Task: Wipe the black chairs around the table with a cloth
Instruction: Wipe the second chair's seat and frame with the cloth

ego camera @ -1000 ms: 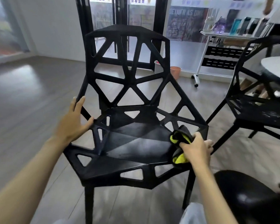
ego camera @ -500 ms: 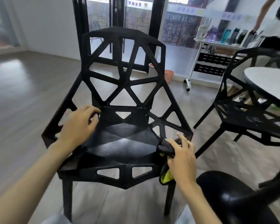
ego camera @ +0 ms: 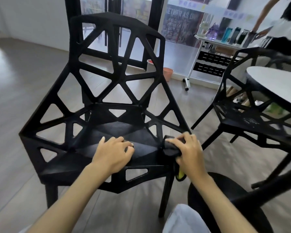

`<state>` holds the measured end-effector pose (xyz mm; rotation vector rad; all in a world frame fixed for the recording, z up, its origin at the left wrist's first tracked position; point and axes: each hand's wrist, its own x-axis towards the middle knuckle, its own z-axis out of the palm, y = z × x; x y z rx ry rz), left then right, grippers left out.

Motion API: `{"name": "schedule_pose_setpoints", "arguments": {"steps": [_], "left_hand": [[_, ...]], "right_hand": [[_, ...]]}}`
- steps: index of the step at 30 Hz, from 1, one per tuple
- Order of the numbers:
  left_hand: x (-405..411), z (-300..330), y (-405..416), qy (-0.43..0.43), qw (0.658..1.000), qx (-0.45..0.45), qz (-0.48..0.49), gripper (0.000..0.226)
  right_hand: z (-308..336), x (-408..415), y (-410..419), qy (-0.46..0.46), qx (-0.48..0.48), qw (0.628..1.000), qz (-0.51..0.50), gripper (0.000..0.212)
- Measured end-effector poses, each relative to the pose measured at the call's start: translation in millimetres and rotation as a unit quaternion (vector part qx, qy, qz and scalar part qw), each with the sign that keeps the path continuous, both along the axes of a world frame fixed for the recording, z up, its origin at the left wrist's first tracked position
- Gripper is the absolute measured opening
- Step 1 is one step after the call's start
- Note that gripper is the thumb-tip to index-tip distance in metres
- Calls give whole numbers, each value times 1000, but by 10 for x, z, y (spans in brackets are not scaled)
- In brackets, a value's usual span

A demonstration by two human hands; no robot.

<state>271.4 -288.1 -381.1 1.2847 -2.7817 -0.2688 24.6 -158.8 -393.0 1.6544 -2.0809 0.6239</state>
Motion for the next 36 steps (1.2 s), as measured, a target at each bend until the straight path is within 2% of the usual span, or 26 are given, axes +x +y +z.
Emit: {"name": "schedule_pose_setpoints", "arguments": {"steps": [3,7,12,15,18,21,25,29,33,36], "left_hand": [[-64,-68,-9,30,999,14,9,79],[-181,-88,-4,58,998,-5,32,60],[-223,-88,-41,71,996,3,46,41],[-237,-49,-49,71,997,9,40,28],[-225,-46,-60,74,996,8,41,28],[-224,-81,-63,80,996,7,46,29],[-230,-86,-50,86,995,6,46,32],[-205,-105,-40,84,995,-8,43,38],[-215,-117,-15,96,994,-11,43,38],[-240,-83,-23,95,994,-12,43,41]], "right_hand": [[140,-209,-255,-38,-39,996,-71,55],[44,54,-252,-121,-85,979,-141,56],[-86,72,101,-47,-3,999,19,47],[157,-298,-153,2,9,1000,-21,46],[377,-444,-465,-54,-28,991,-121,38],[332,-245,-543,-24,8,989,-144,35],[112,172,-450,14,58,993,-103,36],[163,148,-368,-28,82,995,-57,42],[104,109,-60,-128,74,989,5,51],[49,180,-42,-93,74,993,-3,54]]}}
